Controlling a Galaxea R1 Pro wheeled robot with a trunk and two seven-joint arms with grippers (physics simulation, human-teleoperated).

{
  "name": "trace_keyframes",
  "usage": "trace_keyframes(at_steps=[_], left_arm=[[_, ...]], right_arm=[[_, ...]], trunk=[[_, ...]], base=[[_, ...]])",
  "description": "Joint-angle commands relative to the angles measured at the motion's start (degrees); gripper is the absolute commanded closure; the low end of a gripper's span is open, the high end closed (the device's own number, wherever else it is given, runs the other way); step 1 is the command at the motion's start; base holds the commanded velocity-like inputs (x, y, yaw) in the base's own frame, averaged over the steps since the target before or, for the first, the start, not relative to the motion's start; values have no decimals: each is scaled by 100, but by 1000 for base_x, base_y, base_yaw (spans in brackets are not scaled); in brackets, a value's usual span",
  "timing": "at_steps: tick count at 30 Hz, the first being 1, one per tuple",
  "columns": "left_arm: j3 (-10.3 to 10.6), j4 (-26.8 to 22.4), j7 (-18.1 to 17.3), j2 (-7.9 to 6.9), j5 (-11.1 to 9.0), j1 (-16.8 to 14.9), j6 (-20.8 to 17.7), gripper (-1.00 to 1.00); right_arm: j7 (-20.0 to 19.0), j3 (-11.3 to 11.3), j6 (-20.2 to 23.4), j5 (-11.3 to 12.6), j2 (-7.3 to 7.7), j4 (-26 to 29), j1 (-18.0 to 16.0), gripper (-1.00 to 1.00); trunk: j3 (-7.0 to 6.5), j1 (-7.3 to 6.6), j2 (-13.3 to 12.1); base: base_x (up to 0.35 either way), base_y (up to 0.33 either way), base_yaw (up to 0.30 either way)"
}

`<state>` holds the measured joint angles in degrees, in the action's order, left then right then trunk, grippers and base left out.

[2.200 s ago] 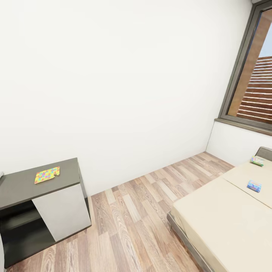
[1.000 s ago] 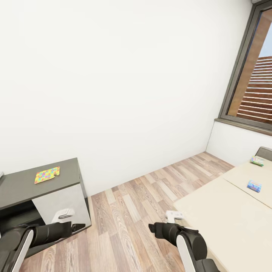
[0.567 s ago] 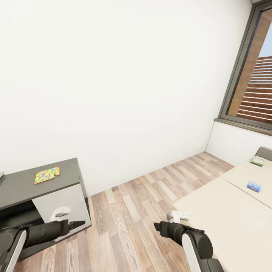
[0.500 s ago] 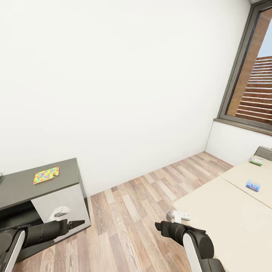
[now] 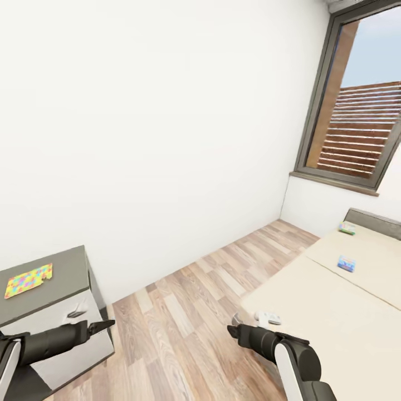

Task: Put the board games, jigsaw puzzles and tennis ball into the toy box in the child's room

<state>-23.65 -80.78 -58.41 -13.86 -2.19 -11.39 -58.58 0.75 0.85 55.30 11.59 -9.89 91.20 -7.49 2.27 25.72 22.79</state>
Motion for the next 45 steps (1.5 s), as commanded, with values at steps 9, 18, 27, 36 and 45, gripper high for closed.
trace_keyframes(at_steps=[9, 18, 27, 36, 45], left_arm=[[-18, 0, -12, -23, -42, -4, -49, -100], [-17, -2, -55, -29, -44, -4, -57, -100], [-18, -7, -257, -36, -51, -2, -57, -100], [-17, -8, -365, -37, -45, 1, -57, -100], [-19, -8, -378, -37, -44, 1, -66, -100]], right_arm=[[-4, 11, 25, 28, -10, 4, -7, -100], [-11, 11, 32, 28, -10, 3, -7, -100], [-14, 11, 34, 28, -10, 5, 0, -100], [-6, 14, 32, 28, -10, 4, -62, -100], [-5, 13, 33, 29, -10, 3, -93, -100]], trunk=[[13, 7, 13], [14, 7, 13], [26, 7, 13], [58, 7, 13], [96, 7, 13]], base=[[294, 157, -285], [290, 175, -285], [152, 92, -285], [13, 6, -276], [60, 58, -269]])
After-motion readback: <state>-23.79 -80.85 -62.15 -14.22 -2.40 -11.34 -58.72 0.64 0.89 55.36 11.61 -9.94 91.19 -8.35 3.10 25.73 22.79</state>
